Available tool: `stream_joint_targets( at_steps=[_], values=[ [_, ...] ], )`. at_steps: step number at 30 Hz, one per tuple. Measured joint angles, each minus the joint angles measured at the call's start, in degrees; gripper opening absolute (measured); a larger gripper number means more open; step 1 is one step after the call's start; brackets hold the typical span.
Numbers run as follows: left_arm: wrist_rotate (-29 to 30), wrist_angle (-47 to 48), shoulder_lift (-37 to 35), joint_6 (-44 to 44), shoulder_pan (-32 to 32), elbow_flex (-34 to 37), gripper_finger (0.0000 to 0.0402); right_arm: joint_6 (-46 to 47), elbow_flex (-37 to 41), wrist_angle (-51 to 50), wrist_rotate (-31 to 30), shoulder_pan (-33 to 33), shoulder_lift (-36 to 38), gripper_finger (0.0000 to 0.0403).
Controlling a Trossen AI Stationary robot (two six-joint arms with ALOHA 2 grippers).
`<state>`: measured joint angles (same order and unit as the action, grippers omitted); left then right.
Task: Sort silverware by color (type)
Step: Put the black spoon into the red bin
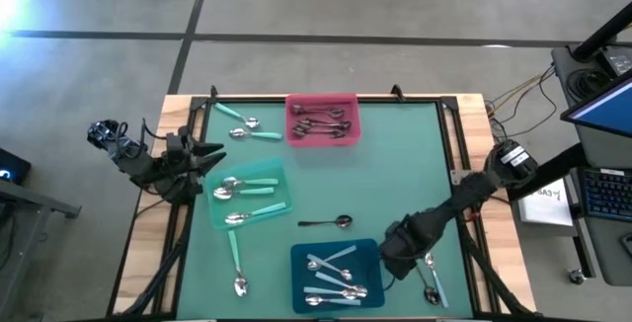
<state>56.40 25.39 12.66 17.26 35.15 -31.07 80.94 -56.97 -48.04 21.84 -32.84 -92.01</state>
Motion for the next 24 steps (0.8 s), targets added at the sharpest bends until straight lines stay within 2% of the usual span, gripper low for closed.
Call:
stream_joint_targets(
  at_steps=[5, 12, 24],
  values=[
    [0.0, 0.0, 0.0, 0.0, 0.0, 0.0, 0.0107, 3.9, 0.1, 1.9, -0.2, -2.2, -0.8, 0.0141],
    [0.0, 0.0, 0.0, 0.5, 0.0, 0.0, 0.0107, 3.9, 0.2, 2.2, -0.2, -3.7, -3.0, 0.0134],
    [0.0, 0.0, 0.0, 0.8, 0.0, 0.0, 0.0107, -6.6, 0.8, 3.4, -0.3, -3.0, -7.2, 0.0107]
  ],
)
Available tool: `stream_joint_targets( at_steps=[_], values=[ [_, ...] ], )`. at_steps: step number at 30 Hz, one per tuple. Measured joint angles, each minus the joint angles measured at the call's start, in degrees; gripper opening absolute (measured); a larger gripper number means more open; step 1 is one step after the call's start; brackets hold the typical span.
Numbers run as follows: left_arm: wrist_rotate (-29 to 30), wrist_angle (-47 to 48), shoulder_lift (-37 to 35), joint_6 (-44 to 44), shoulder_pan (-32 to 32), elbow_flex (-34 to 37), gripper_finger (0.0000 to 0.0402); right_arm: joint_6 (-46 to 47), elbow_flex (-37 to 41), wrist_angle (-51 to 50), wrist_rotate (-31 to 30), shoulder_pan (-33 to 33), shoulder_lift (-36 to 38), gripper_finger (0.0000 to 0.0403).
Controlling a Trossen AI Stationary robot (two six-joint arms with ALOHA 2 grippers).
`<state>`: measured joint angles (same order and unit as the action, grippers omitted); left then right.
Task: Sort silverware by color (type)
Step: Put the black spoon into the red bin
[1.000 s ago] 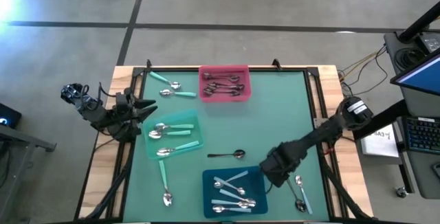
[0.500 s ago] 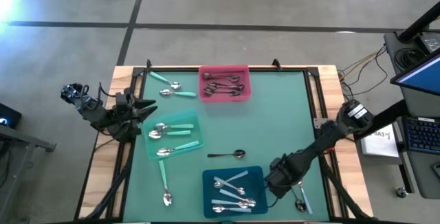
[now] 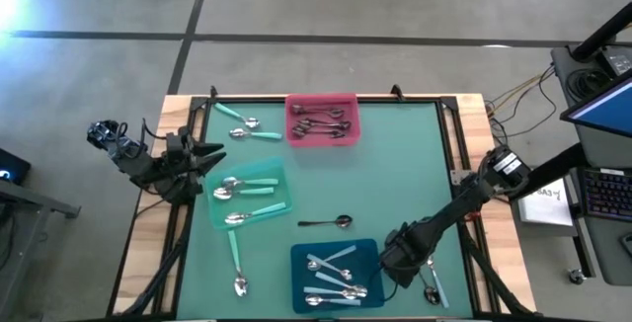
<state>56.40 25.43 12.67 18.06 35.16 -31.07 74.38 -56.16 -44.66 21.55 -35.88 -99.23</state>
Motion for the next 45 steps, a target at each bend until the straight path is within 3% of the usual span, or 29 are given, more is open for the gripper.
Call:
stream_joint_targets(
  at_steps=[10, 21, 32, 45],
  values=[
    [0.0, 0.1, 0.0, 0.0, 0.0, 0.0, 0.0107, -4.3, 2.9, 0.8, -0.5, 2.5, -0.1, 0.0017],
    [0.0, 0.7, 0.0, 0.0, 0.0, 0.0, 0.0107, -18.5, 3.2, 0.2, -2.7, 11.8, -0.2, 0.0015],
    [-1.9, 1.1, 0.0, 0.0, 0.0, 0.0, 0.0107, -35.1, 2.6, 1.8, -8.1, 27.7, 0.3, 0.0013],
    [-1.9, 1.2, 0.0, 0.5, 0.0, 0.0, 0.0107, -57.4, -5.4, 6.8, -11.5, 45.6, 0.0, 0.0013]
  ],
)
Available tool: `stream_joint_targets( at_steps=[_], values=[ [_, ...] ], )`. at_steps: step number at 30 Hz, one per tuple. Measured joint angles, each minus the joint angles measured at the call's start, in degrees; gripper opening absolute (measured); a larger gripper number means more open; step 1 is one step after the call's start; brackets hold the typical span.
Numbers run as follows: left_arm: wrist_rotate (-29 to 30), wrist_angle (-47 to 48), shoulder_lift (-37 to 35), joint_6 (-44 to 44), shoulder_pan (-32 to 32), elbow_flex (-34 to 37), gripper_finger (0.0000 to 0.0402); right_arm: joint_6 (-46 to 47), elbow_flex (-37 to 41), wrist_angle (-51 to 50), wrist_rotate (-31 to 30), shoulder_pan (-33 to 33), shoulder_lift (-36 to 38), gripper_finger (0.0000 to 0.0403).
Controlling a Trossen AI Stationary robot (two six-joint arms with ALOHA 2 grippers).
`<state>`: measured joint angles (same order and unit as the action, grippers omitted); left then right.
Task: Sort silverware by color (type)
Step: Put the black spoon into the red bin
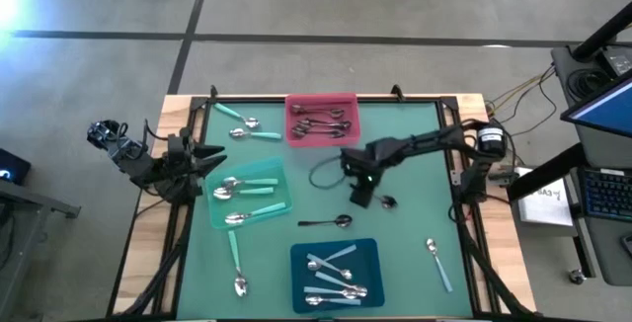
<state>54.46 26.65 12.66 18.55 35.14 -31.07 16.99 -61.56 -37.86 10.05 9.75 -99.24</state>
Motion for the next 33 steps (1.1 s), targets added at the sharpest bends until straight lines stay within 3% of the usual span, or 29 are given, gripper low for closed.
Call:
stream_joint_targets(
  at_steps=[6, 33],
  values=[
    [0.0, 0.0, 0.0, 1.2, 0.0, 0.0, 0.0107, -3.9, -4.2, 2.1, -0.3, 4.4, -0.1, 0.0009],
    [0.0, 0.1, 0.0, 2.6, 0.0, 0.0, 0.0107, -6.1, -5.4, 1.1, 2.0, 4.6, -3.3, 0.0013]
  ],
)
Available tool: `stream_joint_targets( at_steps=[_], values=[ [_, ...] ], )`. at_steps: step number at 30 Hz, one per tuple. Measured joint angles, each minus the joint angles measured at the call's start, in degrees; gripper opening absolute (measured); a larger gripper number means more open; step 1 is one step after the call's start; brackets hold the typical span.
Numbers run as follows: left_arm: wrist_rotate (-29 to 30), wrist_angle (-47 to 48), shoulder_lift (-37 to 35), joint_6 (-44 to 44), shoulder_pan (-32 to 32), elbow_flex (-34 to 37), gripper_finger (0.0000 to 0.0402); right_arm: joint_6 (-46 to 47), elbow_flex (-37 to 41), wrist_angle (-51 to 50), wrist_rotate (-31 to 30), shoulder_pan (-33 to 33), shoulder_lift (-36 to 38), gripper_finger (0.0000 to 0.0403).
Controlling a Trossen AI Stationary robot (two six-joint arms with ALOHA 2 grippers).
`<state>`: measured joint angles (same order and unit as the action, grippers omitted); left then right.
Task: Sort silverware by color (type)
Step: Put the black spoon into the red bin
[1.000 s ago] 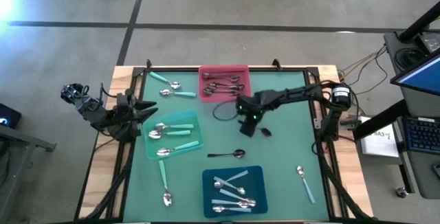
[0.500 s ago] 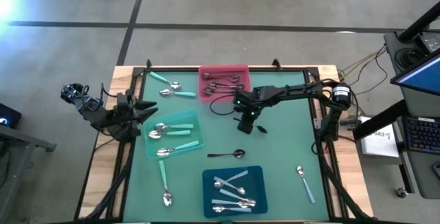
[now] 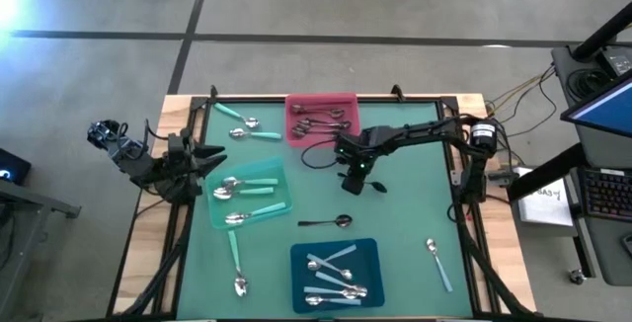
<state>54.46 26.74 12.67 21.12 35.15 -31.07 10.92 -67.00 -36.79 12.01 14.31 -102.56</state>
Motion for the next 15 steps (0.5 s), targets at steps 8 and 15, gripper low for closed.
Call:
stream_joint_targets(
  at_steps=[8, 15],
  values=[
    [0.0, 0.0, 0.0, 0.0, 0.0, 0.0, 0.0107, -0.3, -0.2, 0.3, 0.2, 0.0, -2.4, 0.0013],
    [0.0, 0.0, 0.0, 0.0, 0.0, 0.0, 0.0107, -0.9, -0.1, 0.4, 0.2, 0.0, -2.3, 0.0013]
  ],
)
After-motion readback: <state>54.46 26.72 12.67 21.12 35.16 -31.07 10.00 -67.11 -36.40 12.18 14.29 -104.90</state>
